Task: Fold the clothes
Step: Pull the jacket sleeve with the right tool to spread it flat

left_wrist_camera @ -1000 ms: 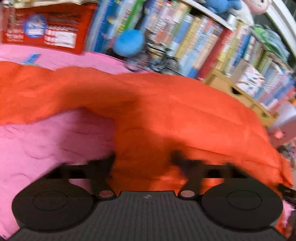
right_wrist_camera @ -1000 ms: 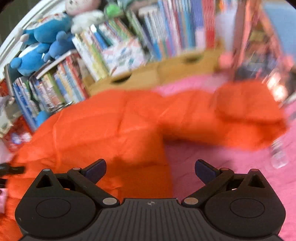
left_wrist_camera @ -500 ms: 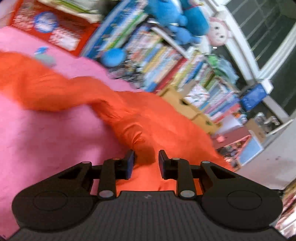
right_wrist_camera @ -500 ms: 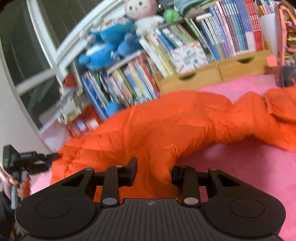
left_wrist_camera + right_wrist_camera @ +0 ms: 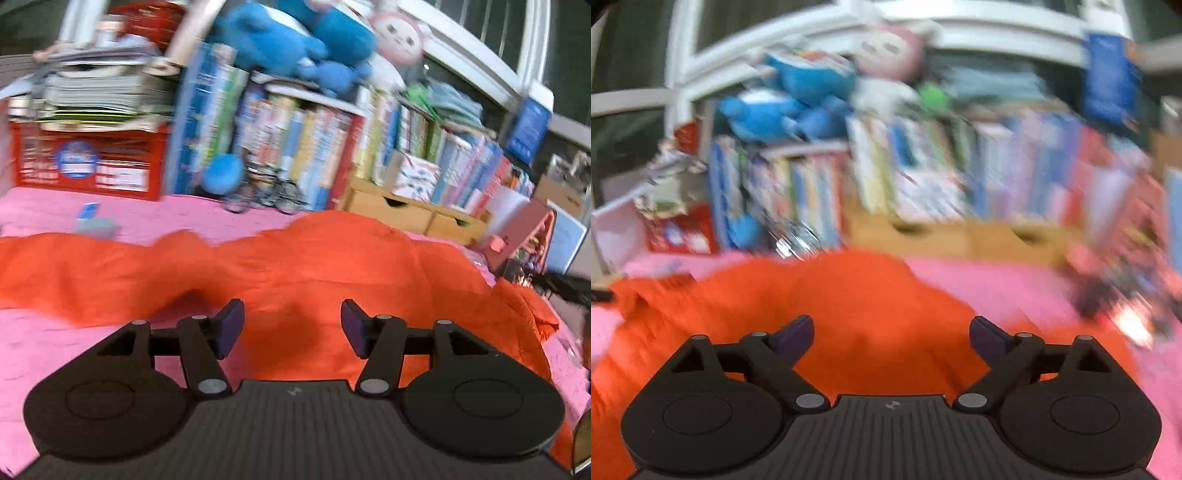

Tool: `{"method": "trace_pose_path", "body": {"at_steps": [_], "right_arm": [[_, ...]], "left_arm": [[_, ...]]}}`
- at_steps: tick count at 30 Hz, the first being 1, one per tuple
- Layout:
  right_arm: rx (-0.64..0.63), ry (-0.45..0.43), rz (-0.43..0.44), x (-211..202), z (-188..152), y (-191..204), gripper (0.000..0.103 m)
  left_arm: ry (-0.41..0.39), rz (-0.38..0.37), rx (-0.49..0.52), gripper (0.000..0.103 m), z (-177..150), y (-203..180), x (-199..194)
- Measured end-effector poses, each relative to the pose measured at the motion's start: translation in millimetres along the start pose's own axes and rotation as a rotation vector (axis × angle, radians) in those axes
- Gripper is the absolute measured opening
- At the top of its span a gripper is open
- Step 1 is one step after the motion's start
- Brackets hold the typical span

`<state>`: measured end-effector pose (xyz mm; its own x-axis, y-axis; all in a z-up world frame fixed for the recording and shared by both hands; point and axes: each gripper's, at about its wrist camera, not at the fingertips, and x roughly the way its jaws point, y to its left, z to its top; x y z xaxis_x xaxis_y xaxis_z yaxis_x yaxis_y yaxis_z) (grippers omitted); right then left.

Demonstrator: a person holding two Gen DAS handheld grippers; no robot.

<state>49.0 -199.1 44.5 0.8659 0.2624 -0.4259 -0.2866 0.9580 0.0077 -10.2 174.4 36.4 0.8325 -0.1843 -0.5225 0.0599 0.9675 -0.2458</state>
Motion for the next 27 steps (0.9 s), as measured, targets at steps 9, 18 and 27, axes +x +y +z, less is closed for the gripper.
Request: {"method": "trace_pose_path", "body": {"at_steps": [9,18,27], "right_arm": [[-0.163,0.038,-0.066,155.8,56.7,53.7,0.103],[-0.287,0.33,0.117,280.8,51.7,90.2,0.103],[-0.255,0.15,0.019,269.7,57.1,105.2,0.011]], "left_arm": [[0.042,0.128,0.296,0.06,-71.9,-53.5,48.2],[0.078,0.104,0.191,0.081,-80.1,-29.4,44.2],[0.077,0.131,0.205,0.084,-80.1,-35.3,44.3]]}}
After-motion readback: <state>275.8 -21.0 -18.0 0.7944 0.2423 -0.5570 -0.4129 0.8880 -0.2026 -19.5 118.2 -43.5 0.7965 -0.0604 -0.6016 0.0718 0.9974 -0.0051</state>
